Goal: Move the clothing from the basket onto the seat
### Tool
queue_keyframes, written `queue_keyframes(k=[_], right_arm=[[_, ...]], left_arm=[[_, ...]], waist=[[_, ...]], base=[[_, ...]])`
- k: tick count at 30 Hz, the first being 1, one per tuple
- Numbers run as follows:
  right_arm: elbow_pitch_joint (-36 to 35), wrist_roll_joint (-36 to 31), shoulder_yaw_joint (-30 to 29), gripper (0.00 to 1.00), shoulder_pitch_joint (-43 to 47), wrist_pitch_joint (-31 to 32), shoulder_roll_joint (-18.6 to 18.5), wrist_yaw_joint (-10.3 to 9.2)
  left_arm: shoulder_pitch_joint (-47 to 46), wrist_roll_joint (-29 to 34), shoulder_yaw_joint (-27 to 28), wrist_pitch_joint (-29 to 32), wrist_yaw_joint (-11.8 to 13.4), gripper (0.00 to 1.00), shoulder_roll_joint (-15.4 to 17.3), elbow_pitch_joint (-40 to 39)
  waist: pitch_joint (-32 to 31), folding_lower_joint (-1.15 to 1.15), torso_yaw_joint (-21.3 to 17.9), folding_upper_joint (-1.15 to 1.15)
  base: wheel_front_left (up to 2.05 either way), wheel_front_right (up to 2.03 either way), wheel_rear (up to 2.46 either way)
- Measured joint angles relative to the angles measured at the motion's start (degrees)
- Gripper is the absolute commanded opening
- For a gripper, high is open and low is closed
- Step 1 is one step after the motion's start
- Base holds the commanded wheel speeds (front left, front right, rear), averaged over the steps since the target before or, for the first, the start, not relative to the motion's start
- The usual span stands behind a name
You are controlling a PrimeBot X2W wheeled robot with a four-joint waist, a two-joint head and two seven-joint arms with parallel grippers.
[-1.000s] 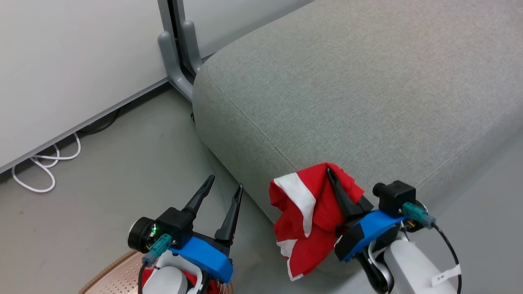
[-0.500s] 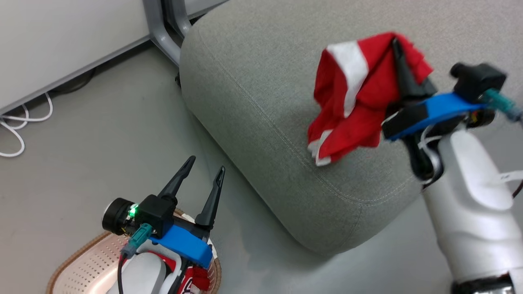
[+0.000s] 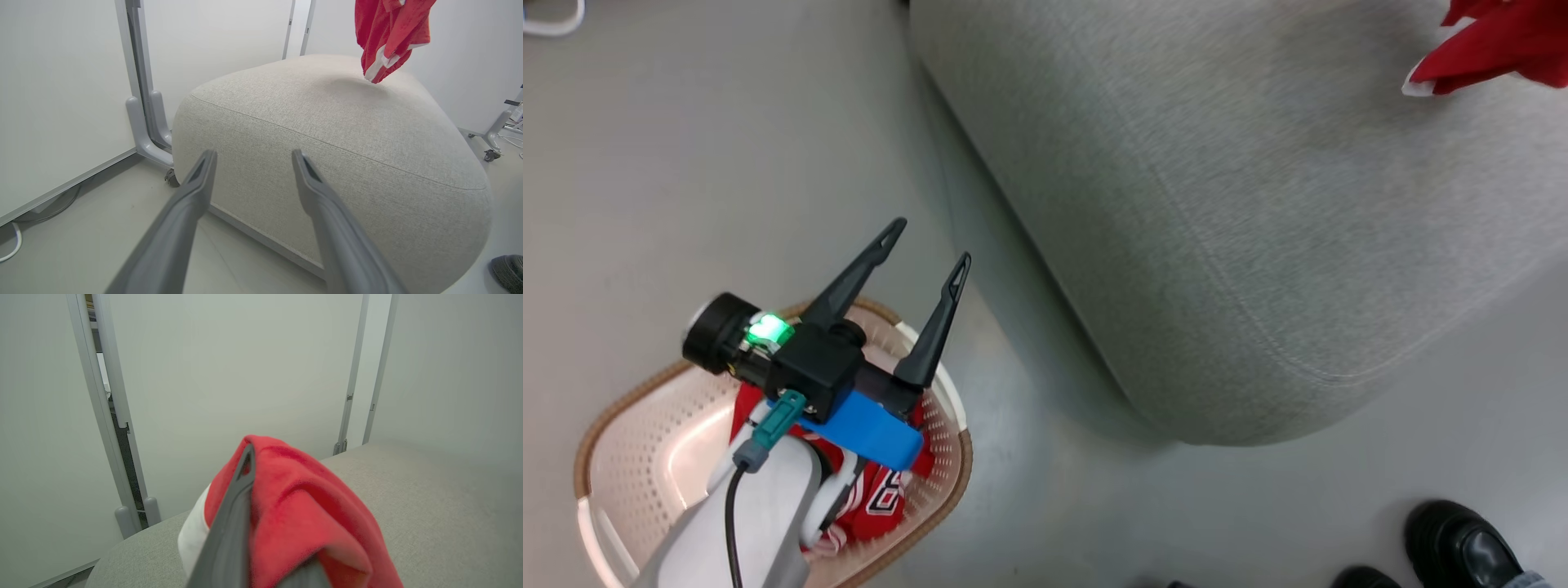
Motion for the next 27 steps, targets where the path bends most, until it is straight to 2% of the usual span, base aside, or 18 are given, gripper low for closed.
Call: queue_keyframes(k=[6, 11, 20, 21, 22, 23, 27], right_arm=[[3.22, 1.05, -3.12, 0.0, -0.65, -1.47, -0.82, 0.0], [6.57, 0.32, -2.98, 0.0, 0.63, -1.76, 1.12, 0.0], [9.94, -0.38, -2.93, 0.0, 2.04, -1.82, 1.72, 0.0], [10.25, -0.57, -2.91, 0.07, 2.08, -1.82, 1.71, 0.0], [10.43, -0.68, -2.88, 0.39, 2.09, -1.82, 1.63, 0.0], [10.54, -0.85, -2.87, 1.0, 2.09, -1.82, 1.48, 0.0], [11.33, -1.09, -2.55, 1.0, 2.09, -1.82, 1.07, 0.0]], left_arm=[[-1.97, 1.34, -0.67, 1.98, 0.0, 1.0, 2.46, -4.31], [-2.13, 1.35, -0.66, 2.26, 0.12, 1.0, 3.38, -5.69], [-2.14, 0.91, -1.27, 1.98, 0.37, 1.0, 2.7, -4.99], [-2.15, 0.75, -1.37, 1.78, 0.37, 1.0, 2.57, -4.7], [-2.19, 0.75, -1.48, 1.7, 0.37, 1.0, 2.4, -4.46], [-2.25, 0.73, -1.62, 1.52, 0.38, 1.0, 2.18, -4.2], [-2.93, 0.66, -1.74, 0.77, 0.52, 1.0, 1.59, -3.28]], waist=[[6.29, 0.0, 2.33, 0.0], [9.56, 0.0, 4.47, 0.0], [9.06, 0.0, 5.79, 0.0], [8.83, 0.0, 5.9, 0.0], [8.61, -0.01, 6.03, 0.0], [8.38, -0.01, 6.18, 0.0], [7.53, -0.01, 6.77, 0.0]], base=[[0.0, 0.0, 0.0], [0.0, 0.0, 0.0], [0.0, 0.0, 0.0], [0.0, 0.0, 0.0], [0.0, 0.0, 0.0], [0.0, 0.0, 0.0], [0.0, 0.0, 0.0]])
